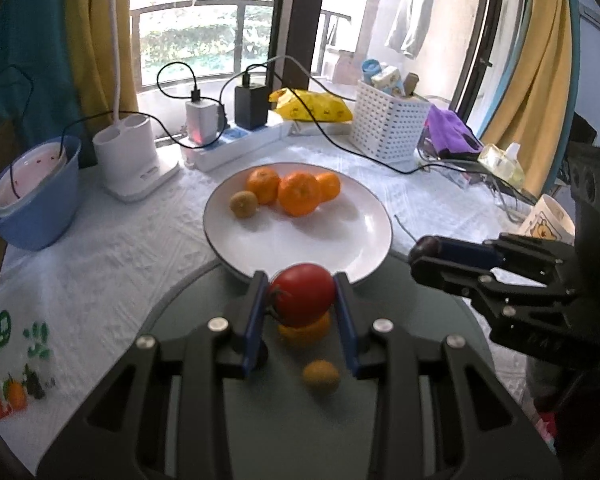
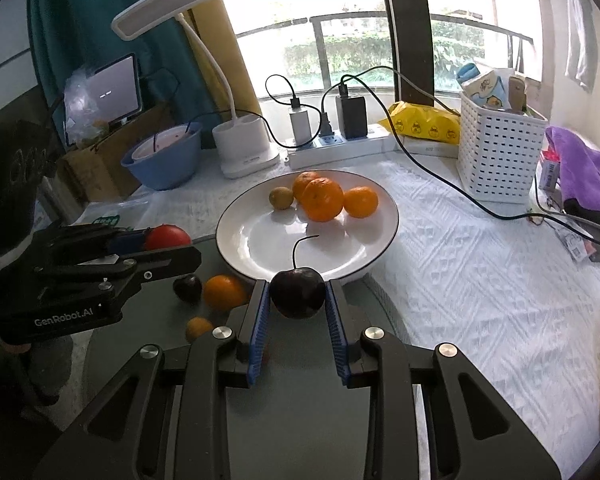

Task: Organize fruits
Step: 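Carry the plum and tomato onto the white plate and open both tools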

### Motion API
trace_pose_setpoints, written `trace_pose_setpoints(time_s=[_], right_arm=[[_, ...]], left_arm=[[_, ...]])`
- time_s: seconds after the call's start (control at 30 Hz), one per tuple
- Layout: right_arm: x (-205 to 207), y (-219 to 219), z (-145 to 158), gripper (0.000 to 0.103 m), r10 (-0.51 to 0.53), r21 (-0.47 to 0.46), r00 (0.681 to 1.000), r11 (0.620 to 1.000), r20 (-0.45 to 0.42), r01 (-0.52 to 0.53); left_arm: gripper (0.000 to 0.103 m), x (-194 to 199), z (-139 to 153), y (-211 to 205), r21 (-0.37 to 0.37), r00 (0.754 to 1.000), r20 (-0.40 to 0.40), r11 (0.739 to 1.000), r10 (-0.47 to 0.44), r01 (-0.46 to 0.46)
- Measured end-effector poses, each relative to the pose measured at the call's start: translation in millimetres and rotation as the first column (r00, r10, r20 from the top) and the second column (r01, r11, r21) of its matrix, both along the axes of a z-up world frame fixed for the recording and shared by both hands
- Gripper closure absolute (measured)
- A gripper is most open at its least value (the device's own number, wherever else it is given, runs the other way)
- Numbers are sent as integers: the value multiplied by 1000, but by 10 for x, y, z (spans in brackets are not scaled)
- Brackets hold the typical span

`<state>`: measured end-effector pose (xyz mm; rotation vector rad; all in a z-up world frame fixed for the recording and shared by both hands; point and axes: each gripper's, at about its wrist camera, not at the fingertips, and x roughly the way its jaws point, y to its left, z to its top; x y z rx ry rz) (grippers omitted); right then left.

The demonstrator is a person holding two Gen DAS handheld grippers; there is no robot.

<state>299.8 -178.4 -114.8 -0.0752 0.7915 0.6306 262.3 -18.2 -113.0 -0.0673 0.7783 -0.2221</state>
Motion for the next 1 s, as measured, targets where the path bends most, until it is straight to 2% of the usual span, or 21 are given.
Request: trace_pose_setpoints(time_s=[0.53,0.87,0.9,1.0], right_arm=[[357,112,-160,73,28,8,998,1000,-49,-28],[467,140,-170,72,9,10,998,1000,-63,-9],[468,144,-163,71,7,8,998,1000,-61,-7],[460,154,-135,62,2,6,999,1000,-53,-2]], left_arm=[[69,480,-153,-61,-3,999,-35,1000,-25,25],[65,583,-201,-31,0,998,-54,1000,-13,13],[61,575,-196,-23,-3,999,-53,1000,-11,11],[60,535,-160,-2,-17,999,-43,1000,-9,8]])
